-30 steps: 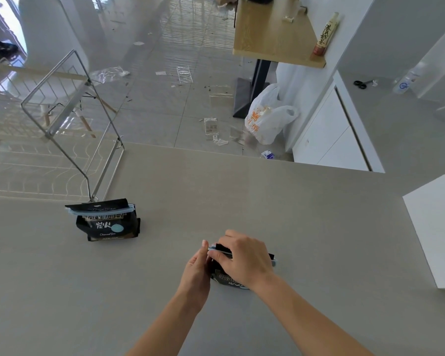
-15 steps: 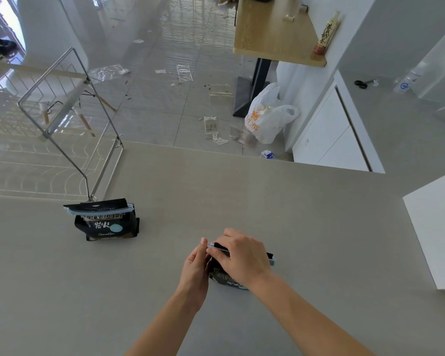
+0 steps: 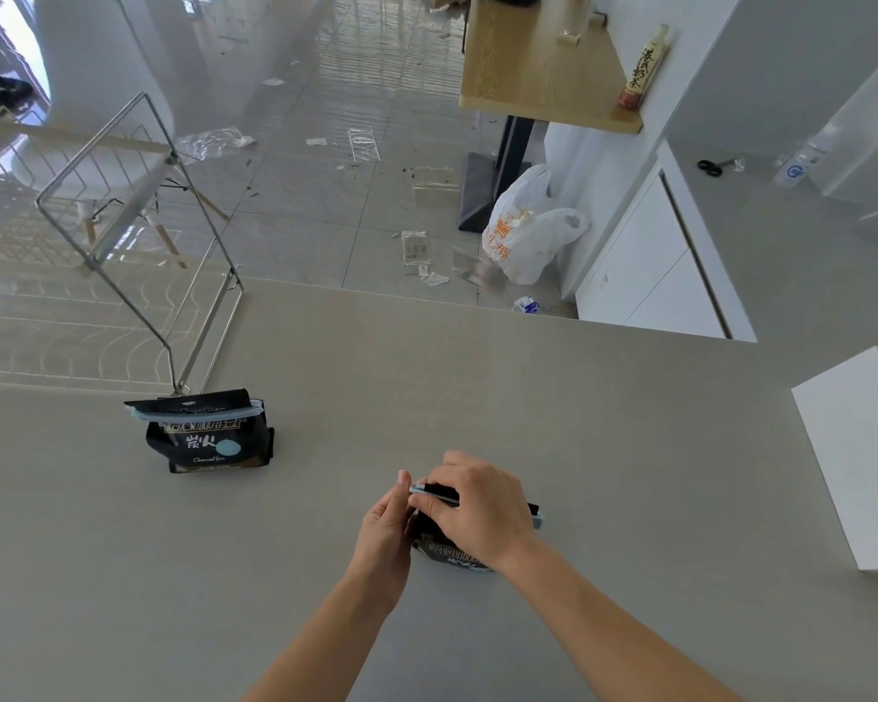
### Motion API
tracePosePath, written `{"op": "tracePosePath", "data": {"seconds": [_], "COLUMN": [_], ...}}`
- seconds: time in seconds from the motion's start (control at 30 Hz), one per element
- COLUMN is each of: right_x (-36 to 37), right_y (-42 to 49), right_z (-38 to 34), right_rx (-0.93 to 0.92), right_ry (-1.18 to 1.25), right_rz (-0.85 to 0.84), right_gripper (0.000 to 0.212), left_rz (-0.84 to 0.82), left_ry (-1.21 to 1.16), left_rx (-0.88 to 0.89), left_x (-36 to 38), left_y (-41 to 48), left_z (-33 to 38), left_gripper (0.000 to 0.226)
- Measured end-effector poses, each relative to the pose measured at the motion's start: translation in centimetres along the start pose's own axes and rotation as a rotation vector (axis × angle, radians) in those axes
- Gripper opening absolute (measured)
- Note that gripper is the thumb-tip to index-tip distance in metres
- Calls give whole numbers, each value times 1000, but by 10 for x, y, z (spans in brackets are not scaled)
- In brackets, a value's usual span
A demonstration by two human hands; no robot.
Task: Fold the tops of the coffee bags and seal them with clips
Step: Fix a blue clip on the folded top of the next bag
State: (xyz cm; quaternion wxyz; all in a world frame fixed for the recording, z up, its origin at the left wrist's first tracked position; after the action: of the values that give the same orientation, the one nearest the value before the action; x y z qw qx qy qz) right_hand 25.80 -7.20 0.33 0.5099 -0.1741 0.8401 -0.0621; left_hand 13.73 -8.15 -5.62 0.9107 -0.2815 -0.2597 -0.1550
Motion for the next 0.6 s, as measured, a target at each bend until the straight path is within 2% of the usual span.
{"op": "tracePosePath", "data": {"seconds": [0.23, 0.37, 0.5, 0.6], "right_x": [-1, -5, -3, 0], "right_y": [-2, -6, -8, -9], "right_z": [2, 2, 0, 1], "right_rx": [6, 17, 26, 34], "right_ry": [-9, 143, 162, 213], "right_rz": [16, 95, 125, 102], "right_gripper": [35, 24, 27, 24], "left_rz": [-2, 21, 23, 10], "left_ry": [68, 109, 226, 245], "left_rx": [8, 14, 8, 13], "left_x": [-1, 3, 14, 18], "left_y": [-2, -3, -5, -7], "left_z": [9, 12, 12, 15], "left_gripper": [37, 29, 36, 26]}}
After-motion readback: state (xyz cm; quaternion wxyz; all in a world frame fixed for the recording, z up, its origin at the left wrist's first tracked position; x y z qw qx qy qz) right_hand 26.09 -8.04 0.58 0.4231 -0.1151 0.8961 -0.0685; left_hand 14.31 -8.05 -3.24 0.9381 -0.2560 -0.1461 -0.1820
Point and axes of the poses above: each hand's wrist, its own y-axis towards the middle knuckle, its own x-axis out of the palm, z = x × y, the point moved 1 cm from there along y, towards the middle knuckle, and after that the axes turned 13 degrees about -z, right-handed, at the moved point
